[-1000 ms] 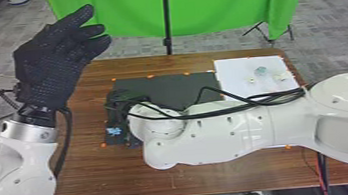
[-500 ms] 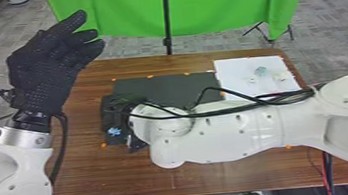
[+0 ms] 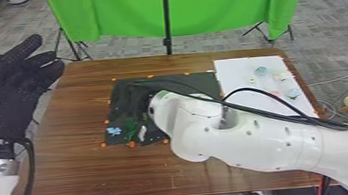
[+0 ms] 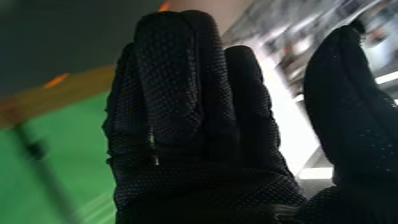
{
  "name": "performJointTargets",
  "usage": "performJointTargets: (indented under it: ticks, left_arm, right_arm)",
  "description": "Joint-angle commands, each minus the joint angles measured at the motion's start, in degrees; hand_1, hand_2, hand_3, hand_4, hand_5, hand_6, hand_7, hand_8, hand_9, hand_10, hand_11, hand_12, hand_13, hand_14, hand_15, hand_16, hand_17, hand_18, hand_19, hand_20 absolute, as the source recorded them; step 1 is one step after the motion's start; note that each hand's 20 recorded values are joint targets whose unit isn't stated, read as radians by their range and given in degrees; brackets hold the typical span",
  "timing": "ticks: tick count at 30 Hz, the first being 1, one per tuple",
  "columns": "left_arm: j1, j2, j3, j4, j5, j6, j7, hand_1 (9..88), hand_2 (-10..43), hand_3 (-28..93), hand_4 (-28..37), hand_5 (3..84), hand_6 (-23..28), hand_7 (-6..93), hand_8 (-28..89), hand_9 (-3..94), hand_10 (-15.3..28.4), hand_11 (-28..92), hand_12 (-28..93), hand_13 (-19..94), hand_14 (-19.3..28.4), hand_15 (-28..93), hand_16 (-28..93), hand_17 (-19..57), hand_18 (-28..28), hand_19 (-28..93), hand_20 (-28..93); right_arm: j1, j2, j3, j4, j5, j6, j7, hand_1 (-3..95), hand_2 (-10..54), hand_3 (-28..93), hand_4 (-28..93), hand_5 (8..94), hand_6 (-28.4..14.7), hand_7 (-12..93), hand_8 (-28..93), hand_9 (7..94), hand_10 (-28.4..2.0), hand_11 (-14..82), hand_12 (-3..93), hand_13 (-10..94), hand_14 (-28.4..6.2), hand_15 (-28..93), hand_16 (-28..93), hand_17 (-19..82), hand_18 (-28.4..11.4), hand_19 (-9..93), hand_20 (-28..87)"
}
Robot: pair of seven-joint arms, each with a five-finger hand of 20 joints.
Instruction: Arrange flowers
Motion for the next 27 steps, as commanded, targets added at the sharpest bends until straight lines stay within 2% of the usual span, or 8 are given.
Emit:
performJointTargets:
  ticks: [1,2,3,6,7,14,21,27]
  left_arm:
    - [5.48,-1.56,0.93,-0.09,-0.22,1.21,-0.50,22.1,8.1,77,-22.5,41.0,12.4,12.7,-8,34.4,22.8,32,11,24,28.4,55,-11,-6.8,28.4,68,0]
    - [5.34,-1.85,0.89,0.06,-0.10,0.76,-1.12,22.1,8.1,77,-22.5,41.0,12.4,12.7,-8,34.4,22.8,32,11,24,28.4,55,-11,-6.8,28.4,68,0]
    - [5.96,-1.75,0.89,0.00,-0.21,1.16,-0.28,22.1,8.1,77,-22.4,41.0,12.4,12.7,-8,34.3,22.8,32,11,24,28.4,55,-11,-6.8,28.4,68,0]
    - [4.66,-2.57,2.43,0.50,-0.13,0.83,-0.97,22.1,8.1,77,-22.4,40.9,12.4,12.7,-8,34.2,22.8,32,11,24,28.4,55,-11,-6.8,28.4,69,0]
    - [4.26,-2.20,2.70,0.76,-0.06,0.33,-1.10,22.1,8.1,77,-22.4,40.9,12.4,12.7,-8,34.2,22.8,32,11,24,28.4,55,-11,-6.8,28.4,69,0]
    - [3.67,-2.50,3.19,1.03,0.36,0.43,-1.35,22.1,8.1,77,-22.4,40.9,12.4,12.7,-8,34.4,22.9,32,11,24,28.4,55,-11,-6.9,28.4,69,-1]
    - [3.40,-1.81,4.21,1.17,0.23,0.86,-0.49,22.1,8.1,77,-22.4,40.9,12.4,12.8,-8,34.3,22.7,32,11,24,28.4,55,-11,-6.9,28.4,69,-1]
    - [2.72,-1.92,4.96,1.30,0.78,0.51,-0.79,22.1,8.1,77,-22.4,41.0,12.4,12.9,-8,34.5,22.8,32,11,24,28.4,55,-11,-6.9,28.4,69,-1]
  right_arm:
    - [-16.02,10.23,16.70,-3.76,-13.10,5.78,14.12,32.9,-5.5,74,-28,55.9,-0.7,14,-12,71.9,-15.6,19.3,13.6,73,-9.6,62,13,28,-20.3,85,9]
    - [-17.38,10.13,17.13,-3.62,-17.59,7.65,18.66,32.9,-5.4,74,-28,55.9,-1.0,14,-12,72.2,-16.0,18.9,13.4,74,-9.9,62,13,29,-21.0,85,9]
    - [-19.33,8.97,19.14,-2.98,-20.95,8.13,21.49,33.0,-5.2,74,-28,56.4,-1.7,13,-12,74.4,-16.7,18.4,13.2,76,-10.2,60,13,31,-21.8,86,7]
    - [-26.68,7.38,27.63,-4.11,-23.08,10.14,25.94,33.5,-5.0,72,-28,58.2,-4.0,11,-11,80.5,-17.3,17.8,13.4,82,-9.4,57,14,36,-23.0,92,-6]
    - [-28.16,7.93,28.86,-4.13,-24.50,11.26,27.07,33.5,-5.0,72,-27,58.4,-4.3,11,-11,81.9,-17.2,17.8,13.6,84,-9.2,57,14,38,-22.9,93,-7]
    - [-34.22,11.34,36.25,-3.19,-25.18,12.25,30.83,34.2,-5.3,70,-26,54.1,-5.6,10,-11,84.4,-17.3,18.1,13.8,87,-8.7,55,15,42,-22.8,93,-9]
    - [-32.92,16.86,36.01,-0.54,-23.00,11.51,31.66,35.2,-6.2,70,-25,49.9,-5.6,9,-11,85.0,-17.5,18.0,13.6,88,-8.4,54,15,43,-22.6,93,-11]
    - [-31.78,20.35,34.22,1.14,-23.89,10.54,32.37,36.3,-6.8,70,-25,48.4,-5.8,9,-10,84.9,-17.8,17.9,13.4,89,-7.9,54,15,44,-22.4,93,-12]
